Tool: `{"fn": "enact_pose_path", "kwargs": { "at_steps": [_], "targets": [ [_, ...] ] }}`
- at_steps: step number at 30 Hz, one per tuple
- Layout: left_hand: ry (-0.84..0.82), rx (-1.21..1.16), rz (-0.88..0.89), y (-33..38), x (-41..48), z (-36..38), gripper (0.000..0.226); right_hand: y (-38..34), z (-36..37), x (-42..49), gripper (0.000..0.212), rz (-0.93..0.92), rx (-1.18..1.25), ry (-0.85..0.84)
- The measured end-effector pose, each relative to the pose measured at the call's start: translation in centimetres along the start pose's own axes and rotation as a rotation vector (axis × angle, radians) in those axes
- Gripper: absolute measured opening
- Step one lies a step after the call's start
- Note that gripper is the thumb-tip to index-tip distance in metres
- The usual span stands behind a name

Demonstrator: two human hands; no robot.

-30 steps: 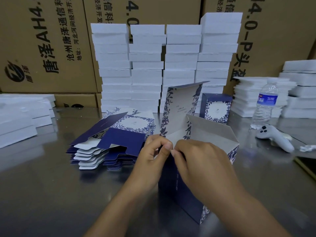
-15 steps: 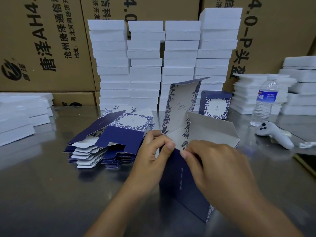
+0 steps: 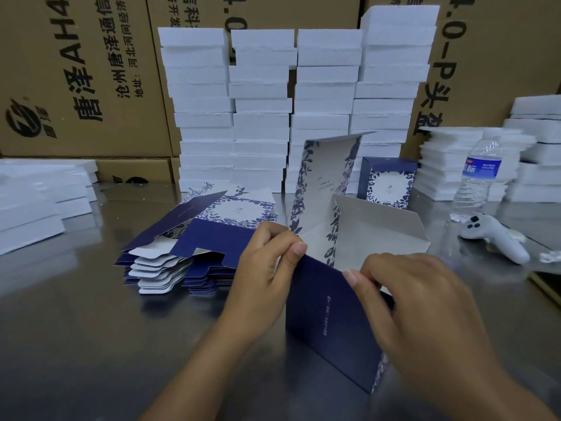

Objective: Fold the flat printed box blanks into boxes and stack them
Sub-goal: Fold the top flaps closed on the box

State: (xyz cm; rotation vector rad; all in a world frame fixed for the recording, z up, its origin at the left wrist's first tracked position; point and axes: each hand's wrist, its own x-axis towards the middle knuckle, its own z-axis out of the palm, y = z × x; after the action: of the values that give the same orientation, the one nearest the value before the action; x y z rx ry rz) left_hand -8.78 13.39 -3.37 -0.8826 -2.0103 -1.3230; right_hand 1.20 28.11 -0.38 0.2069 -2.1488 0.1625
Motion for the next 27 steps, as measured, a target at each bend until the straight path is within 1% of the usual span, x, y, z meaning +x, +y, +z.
{"fn": "enact_pose_path", "kwargs": {
  "at_steps": [3, 6, 12, 16, 20, 21, 23, 25, 27],
  "targets": [
    [0.066, 0.085, 0.061, -0.6, -0.3, 0.0, 0.027, 0.3, 0.3, -0.1, 0.037, 0.009, 0.019, 0.025],
    [0.100, 0.154, 0.108, -0.8, -0.4, 0.0, 0.021, 0.7, 0.5, -0.3, 0.037, -0.010, 0.044, 0.044],
    [0.085, 0.092, 0.074, -0.8, -0.3, 0.0, 0.019, 2.7, 0.5, -1.3, 0.040, -0.117, 0.055, 0.170],
    [0.050, 0.053, 0.046, -0.7, -0.3, 0.3, 0.021, 3.2, 0.6, -2.0, 0.041, -0.113, 0.054, 0.200],
    [0.041, -0.053, -0.041, -0.3, -0.4, 0.3, 0.019, 2.6, 0.8, -2.0, 0.040, -0.087, 0.055, 0.194],
    [0.022, -0.103, -0.090, -0.1, -0.5, 0.3, 0.019, 2.4, 0.8, -1.9, 0.039, -0.093, 0.060, 0.191],
    [-0.044, -0.232, -0.202, 0.3, -0.5, 0.5, 0.028, 1.6, 0.9, -1.7, 0.037, -0.117, 0.063, 0.179],
    [-0.092, -0.348, -0.282, 0.6, -0.6, 0.5, 0.033, 0.7, 1.0, -1.5, 0.036, -0.161, 0.088, 0.137],
    [-0.093, -0.436, -0.335, 0.8, -0.4, 0.2, 0.028, 0.0, 1.0, -1.2, 0.036, -0.193, 0.146, 0.083]
  ]
}}
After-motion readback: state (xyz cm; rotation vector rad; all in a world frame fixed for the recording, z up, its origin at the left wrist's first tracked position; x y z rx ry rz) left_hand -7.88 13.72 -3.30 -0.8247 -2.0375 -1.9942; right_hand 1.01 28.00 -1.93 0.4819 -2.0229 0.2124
